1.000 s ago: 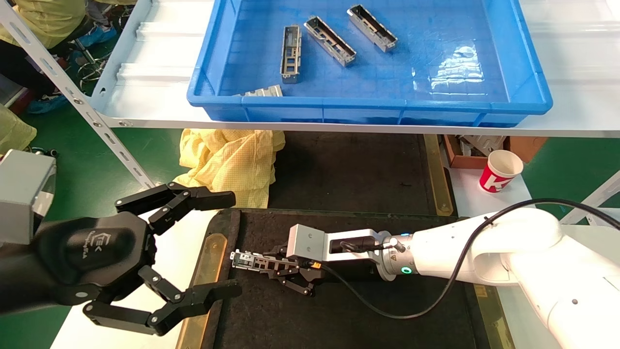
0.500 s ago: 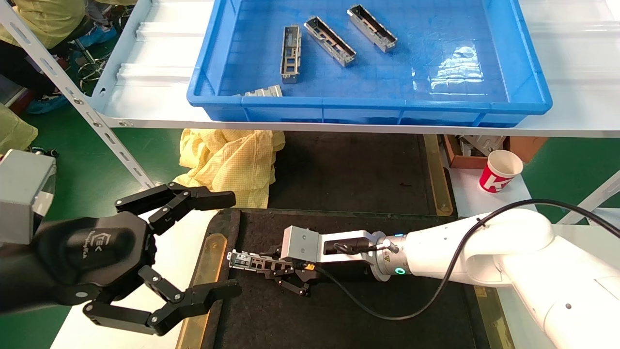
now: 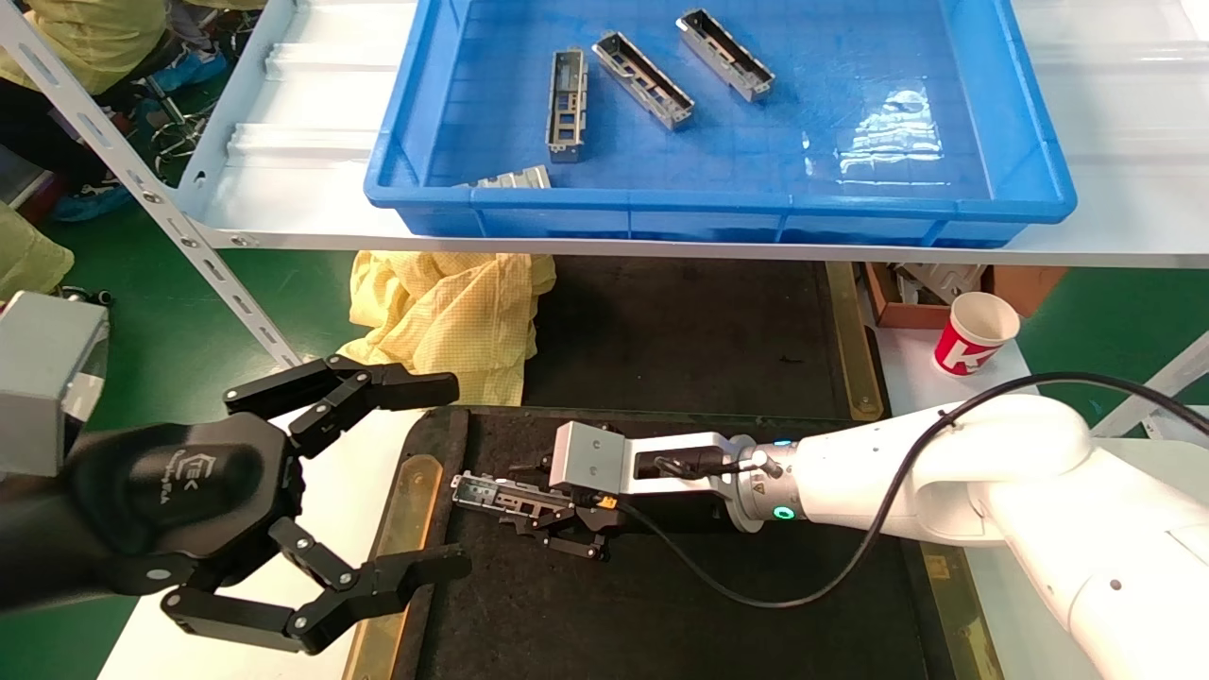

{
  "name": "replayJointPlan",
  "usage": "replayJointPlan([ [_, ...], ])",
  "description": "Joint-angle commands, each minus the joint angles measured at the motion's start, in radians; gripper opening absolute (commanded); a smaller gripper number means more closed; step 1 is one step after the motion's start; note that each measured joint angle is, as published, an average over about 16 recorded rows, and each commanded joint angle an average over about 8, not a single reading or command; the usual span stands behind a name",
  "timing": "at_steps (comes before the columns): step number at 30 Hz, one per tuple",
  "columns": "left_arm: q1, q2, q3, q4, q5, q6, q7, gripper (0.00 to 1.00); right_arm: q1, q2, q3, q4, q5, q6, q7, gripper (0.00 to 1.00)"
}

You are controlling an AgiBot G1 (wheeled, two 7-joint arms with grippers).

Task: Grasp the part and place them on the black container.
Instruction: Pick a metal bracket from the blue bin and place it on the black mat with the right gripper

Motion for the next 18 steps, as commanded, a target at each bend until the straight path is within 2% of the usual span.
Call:
replayJointPlan([
  [1, 0.0, 0.0, 0.0, 0.0, 0.0, 0.0, 0.0, 1.0, 0.004, 0.0, -0.003, -0.003, 0.01, -0.008, -0.005, 1.0],
  [6, 0.0, 0.0, 0.0, 0.0, 0.0, 0.0, 0.0, 1.0, 0.016, 0.007, 0.0, -0.02, 0.042, -0.062, -0.013, 1.0],
  [14, 0.0, 0.0, 0.0, 0.0, 0.0, 0.0, 0.0, 1.0, 0.033, 0.04, 0.025, -0.079, 0.105, -0.189, -0.013, 1.0],
  [18, 0.0, 0.0, 0.0, 0.0, 0.0, 0.0, 0.0, 1.0, 0.035, 0.05, 0.031, -0.093, 0.12, -0.216, -0.012, 1.0],
])
